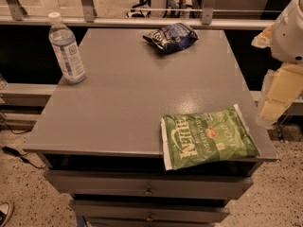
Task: Move blue chip bag near blue plastic bottle
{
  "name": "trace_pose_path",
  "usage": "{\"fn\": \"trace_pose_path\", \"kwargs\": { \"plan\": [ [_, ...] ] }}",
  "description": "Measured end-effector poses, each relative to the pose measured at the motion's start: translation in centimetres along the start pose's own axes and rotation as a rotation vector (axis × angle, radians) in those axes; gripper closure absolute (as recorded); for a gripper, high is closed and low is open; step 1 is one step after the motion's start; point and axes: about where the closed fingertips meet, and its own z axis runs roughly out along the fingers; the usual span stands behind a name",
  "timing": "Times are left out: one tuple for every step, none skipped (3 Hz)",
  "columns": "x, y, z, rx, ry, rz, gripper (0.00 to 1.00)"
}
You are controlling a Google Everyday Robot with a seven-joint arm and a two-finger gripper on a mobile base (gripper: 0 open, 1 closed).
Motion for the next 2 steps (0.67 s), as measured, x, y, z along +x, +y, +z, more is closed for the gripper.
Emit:
{"fn": "trace_pose_path", "kwargs": {
  "plan": [
    [0.0,0.0,0.0,0.0,0.0,0.0,0.0],
    [-0.1,-2.2,2.1,0.023,-0.029,0.014,0.0]
  ]
}}
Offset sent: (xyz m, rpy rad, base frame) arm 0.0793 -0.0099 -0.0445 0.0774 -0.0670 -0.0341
